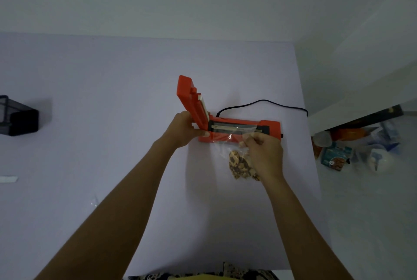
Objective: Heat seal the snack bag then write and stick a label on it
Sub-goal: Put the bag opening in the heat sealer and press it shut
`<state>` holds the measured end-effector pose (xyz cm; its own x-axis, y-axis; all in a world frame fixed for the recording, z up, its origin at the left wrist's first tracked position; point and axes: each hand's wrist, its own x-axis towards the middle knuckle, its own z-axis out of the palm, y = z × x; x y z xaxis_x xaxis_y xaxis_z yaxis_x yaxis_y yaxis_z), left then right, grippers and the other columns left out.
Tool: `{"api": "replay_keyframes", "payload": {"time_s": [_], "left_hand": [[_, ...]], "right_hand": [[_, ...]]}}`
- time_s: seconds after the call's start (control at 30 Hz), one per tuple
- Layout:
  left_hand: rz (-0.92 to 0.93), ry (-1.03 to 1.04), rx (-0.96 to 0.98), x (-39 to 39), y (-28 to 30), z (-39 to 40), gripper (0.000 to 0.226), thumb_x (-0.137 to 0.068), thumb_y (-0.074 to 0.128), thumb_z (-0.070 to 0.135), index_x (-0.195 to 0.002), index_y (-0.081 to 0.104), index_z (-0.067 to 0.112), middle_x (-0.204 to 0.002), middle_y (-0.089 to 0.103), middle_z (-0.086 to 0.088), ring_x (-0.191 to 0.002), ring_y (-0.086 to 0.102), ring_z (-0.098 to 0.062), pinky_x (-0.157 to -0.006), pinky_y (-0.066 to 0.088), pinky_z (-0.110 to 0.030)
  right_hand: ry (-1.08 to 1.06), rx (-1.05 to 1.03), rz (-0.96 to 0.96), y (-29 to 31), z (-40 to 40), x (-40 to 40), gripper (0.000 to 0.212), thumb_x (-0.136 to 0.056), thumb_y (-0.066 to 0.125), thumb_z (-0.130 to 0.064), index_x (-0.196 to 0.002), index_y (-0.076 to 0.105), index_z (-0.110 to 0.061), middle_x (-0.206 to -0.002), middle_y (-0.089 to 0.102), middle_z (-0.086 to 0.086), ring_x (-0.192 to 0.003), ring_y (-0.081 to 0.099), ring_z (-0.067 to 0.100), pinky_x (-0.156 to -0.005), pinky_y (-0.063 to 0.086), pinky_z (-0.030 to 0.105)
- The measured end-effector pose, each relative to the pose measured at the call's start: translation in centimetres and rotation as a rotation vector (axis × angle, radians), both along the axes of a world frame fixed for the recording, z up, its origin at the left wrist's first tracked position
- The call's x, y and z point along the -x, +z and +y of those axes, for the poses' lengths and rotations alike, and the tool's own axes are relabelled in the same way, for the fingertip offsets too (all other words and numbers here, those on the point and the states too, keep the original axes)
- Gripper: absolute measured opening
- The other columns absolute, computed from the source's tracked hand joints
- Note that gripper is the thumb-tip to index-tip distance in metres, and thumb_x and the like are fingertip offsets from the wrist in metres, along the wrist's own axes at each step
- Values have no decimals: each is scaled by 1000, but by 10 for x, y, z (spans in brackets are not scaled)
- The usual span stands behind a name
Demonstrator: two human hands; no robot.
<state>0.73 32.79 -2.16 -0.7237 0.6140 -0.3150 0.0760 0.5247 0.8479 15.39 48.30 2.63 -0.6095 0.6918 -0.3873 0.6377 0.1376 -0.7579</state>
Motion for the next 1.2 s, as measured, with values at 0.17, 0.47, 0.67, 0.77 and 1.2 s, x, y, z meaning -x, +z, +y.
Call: {"api": "replay_keyframes", "payload": {"time_s": [0.17, 0.47, 0.67, 0.77, 1.2], "left_hand": [[9, -4, 5, 0, 0, 0, 49, -75, 78, 9, -121, 62, 15, -118, 65, -5, -107, 60, -20, -99, 47, -38], [15, 8, -10, 0, 0, 0, 47, -72, 79, 8, -116, 65, 14, -117, 66, -4, -108, 61, -20, -99, 46, -36], [14, 16, 22, 2, -3, -1, 47, -72, 80, 12, -116, 65, 11, -117, 66, -7, -109, 60, -23, -100, 47, -43], [10, 15, 14, 2, -1, -1, 45, -73, 79, 11, -116, 66, 11, -118, 66, -7, -109, 60, -22, -100, 47, -40], [-35, 97, -11, -21, -3, -3, 57, -82, 72, 17, -133, 47, 13, -124, 57, 1, -112, 57, -18, -93, 46, -28]], "right_hand": [[24, -16, 7, 7, -3, -1, 23, -92, 58, -20, -73, 70, -21, -72, 71, -6, -68, 66, 15, -71, 58, 35], [79, -51, 31, 18, -12, 2, 20, -92, 60, -20, -76, 71, -19, -72, 72, -4, -67, 68, 16, -65, 55, 29], [106, -67, 44, 22, -17, 1, 19, -92, 60, -20, -77, 71, -21, -72, 71, -8, -64, 68, 12, -69, 59, 36], [88, -45, 97, 30, -20, 2, 19, -92, 61, -20, -75, 69, -21, -70, 71, -3, -62, 66, 4, -62, 55, 23], [15, 190, 200, 22, 3, -28, 13, -91, 62, -22, -81, 70, -24, -81, 71, 7, -76, 69, 13, -66, 55, 21]]}}
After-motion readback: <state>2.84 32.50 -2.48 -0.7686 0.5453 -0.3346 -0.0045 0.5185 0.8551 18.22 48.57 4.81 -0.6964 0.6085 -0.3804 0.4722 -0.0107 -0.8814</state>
